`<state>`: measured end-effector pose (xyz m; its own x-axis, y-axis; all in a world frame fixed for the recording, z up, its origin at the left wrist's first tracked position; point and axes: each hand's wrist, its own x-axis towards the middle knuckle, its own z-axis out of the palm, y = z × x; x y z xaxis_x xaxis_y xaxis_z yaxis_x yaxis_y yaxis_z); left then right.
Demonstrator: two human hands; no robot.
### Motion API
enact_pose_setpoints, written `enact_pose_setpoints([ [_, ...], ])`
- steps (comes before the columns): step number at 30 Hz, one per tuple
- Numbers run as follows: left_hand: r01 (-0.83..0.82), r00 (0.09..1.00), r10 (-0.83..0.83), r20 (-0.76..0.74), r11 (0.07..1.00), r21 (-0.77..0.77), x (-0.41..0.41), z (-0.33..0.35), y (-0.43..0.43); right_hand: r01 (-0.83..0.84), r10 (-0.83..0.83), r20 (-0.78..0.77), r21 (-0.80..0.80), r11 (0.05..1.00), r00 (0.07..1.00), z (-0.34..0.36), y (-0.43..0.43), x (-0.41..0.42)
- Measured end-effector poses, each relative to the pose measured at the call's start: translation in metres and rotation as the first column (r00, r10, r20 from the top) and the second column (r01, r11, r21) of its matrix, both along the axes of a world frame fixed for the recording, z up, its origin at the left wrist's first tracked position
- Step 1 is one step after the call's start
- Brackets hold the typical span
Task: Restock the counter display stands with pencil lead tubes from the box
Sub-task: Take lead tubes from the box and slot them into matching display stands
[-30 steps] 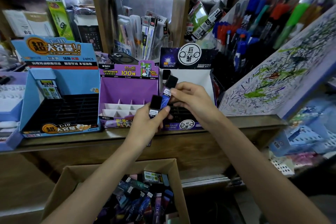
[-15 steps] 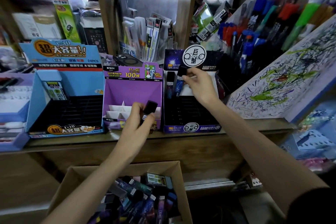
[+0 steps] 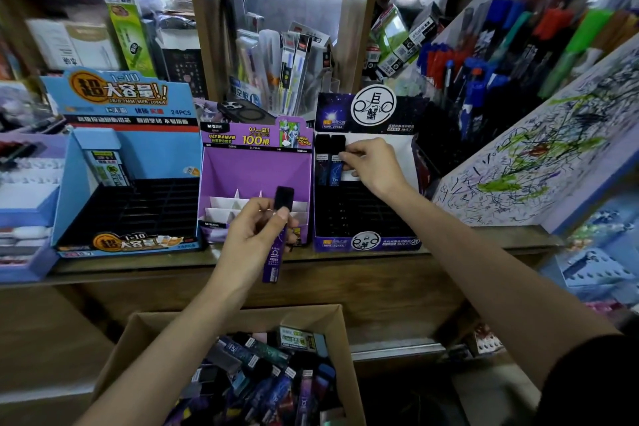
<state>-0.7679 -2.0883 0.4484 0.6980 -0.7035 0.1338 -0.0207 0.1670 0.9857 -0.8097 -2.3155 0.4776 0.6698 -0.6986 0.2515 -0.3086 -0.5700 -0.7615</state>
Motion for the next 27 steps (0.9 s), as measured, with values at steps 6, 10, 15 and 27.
enact_pose_setpoints([
  [6,0.031,1.0,-0.031,0.006,0.999,-0.029,-0.001,0.014,-0.008,0.039,-0.047,-0.051,-0.133,0.99,0.998,0.023,0.026,-0.034],
  [10,0.087,0.996,-0.087,-0.007,0.995,-0.059,0.0,0.025,-0.023,-0.346,0.287,0.256,0.228,0.91,0.923,0.036,0.065,-0.065],
  [15,0.15,0.988,-0.153,-0.034,0.986,-0.072,-0.002,0.034,-0.041,-0.292,0.205,0.299,0.284,0.913,0.932,0.035,0.077,-0.073],
  [27,-0.34,0.581,-0.189,0.791,0.827,0.447,0.025,0.005,-0.017,0.025,0.003,0.197,-0.137,0.99,0.98,0.054,0.002,-0.064],
])
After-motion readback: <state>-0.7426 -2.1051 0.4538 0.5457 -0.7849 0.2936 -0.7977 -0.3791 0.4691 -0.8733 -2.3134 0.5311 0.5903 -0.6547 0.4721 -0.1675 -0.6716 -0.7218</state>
